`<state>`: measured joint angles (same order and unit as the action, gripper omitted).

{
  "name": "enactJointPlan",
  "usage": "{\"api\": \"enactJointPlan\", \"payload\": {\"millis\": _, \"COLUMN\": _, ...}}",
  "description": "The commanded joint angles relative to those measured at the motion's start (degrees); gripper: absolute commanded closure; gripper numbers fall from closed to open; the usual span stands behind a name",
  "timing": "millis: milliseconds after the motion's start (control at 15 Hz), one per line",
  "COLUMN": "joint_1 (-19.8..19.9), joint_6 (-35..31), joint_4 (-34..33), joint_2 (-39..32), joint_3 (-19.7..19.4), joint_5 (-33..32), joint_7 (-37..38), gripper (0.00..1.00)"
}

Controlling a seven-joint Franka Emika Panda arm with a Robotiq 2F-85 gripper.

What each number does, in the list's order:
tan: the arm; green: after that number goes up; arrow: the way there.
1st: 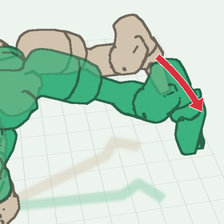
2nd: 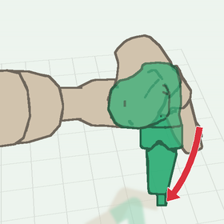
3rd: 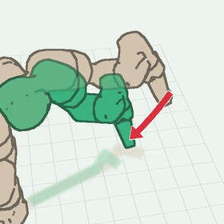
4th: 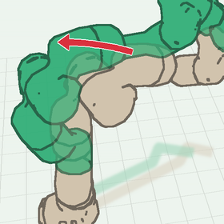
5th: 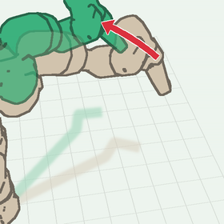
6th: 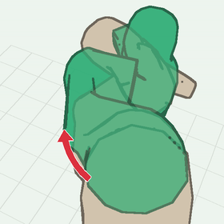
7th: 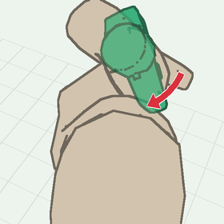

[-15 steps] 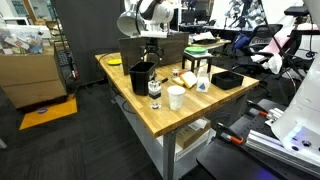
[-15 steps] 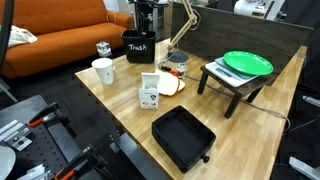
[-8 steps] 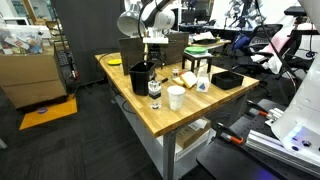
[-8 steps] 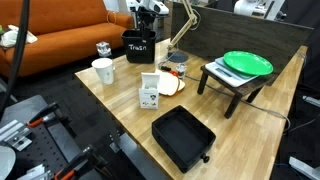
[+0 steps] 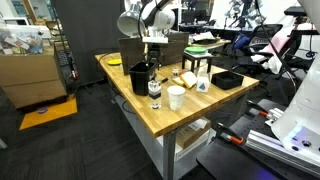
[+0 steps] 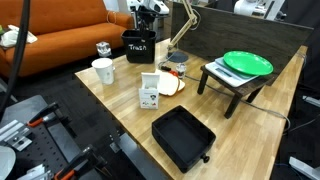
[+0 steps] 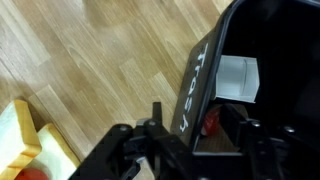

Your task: Move the black bin to the right

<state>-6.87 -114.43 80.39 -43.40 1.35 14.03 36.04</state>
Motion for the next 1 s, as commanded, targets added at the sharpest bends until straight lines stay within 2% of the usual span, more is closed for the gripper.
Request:
{"api": "enactJointPlan", "payload": {"millis": 0, "joint_1": 0.39, "joint_6": 1.08, "joint_4": -0.85, "joint_2": 0.34, "joint_3": 0.25, "joint_5": 0.86, "joint_7": -1.39, "gripper": 0.66}}
{"api": "enactJointPlan", "payload": {"millis": 267, "joint_1": 0.27, "joint_6": 0.63, "joint_4": 0.44, "joint_2": 2.23, "joint_3": -0.07, "joint_5": 0.23, "joint_7": -2.16, "gripper": 0.95}}
{"api": "enactJointPlan", "payload": {"millis": 333, "joint_1": 0.28, "joint_6": 0.44, "joint_4": 0.76, "joint_2": 2.79, "joint_3": -0.08, "joint_5": 0.15, "joint_7": -2.57, "gripper": 0.99}}
{"api": "enactJointPlan", "payload": {"millis": 733, "joint_1": 0.44, "joint_6": -0.94, "joint_4": 2.33, "joint_2": 5.64, "joint_3": 0.12, "joint_5": 0.33, "joint_7": -5.61, "gripper": 0.98}}
{"api": "enactJointPlan", "payload": {"millis": 933, "joint_1": 0.12, "joint_6": -0.61, "joint_4": 4.47, "joint_2": 7.90, "joint_3": -0.49, "joint_5": -1.65, "joint_7": -9.11, "gripper": 0.98}}
